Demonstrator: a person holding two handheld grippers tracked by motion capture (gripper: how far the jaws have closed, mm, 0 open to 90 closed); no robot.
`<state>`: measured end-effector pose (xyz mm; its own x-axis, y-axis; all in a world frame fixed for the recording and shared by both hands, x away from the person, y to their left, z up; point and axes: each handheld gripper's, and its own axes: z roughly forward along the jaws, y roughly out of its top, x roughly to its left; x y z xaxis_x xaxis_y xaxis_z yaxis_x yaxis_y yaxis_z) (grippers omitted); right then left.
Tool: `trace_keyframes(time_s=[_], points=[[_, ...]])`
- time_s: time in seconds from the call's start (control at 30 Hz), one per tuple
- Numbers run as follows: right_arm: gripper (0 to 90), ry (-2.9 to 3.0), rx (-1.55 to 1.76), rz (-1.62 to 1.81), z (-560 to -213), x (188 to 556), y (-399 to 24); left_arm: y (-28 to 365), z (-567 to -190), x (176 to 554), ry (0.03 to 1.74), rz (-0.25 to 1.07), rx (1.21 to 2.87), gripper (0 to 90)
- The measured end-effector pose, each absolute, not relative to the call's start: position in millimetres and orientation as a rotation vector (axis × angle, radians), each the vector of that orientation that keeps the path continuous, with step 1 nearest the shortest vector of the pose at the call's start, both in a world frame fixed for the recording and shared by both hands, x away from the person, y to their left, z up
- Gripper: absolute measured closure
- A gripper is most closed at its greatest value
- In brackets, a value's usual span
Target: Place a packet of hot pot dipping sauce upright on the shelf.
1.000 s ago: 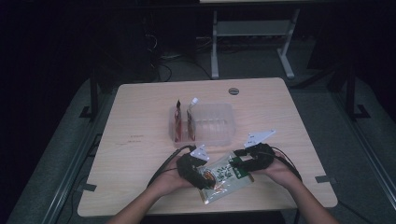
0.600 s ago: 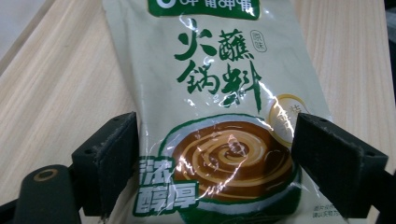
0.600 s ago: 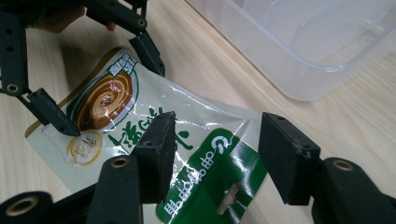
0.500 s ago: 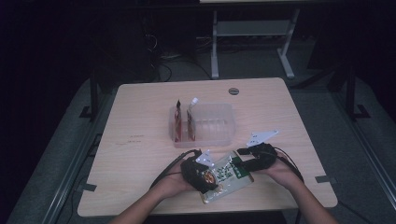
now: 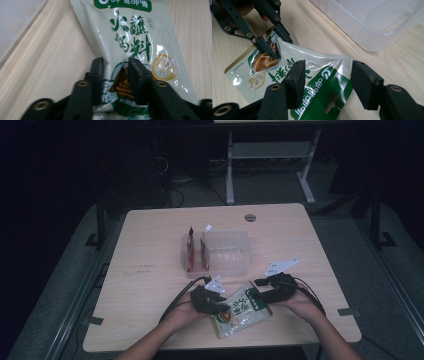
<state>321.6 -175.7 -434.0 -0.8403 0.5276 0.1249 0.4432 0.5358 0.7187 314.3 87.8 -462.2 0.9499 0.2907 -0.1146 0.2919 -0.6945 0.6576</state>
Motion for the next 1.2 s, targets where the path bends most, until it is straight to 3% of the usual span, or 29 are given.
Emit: trace_keyframes(time_s=[0.1,0.5,1.2], points=[[45.4,2.650,0.853,1.205,-434,321,-177,90,-463,316,0.413,-0.050,2.353,83.2],[42.3,2.636,0.862,1.250,-431,322,-181,98,-454,319,0.408,-0.160,2.297,89.9],[26.5,2.748,0.821,1.455,-430,324,-167,147,-408,309,0.360,-0.006,2.222,90.0]])
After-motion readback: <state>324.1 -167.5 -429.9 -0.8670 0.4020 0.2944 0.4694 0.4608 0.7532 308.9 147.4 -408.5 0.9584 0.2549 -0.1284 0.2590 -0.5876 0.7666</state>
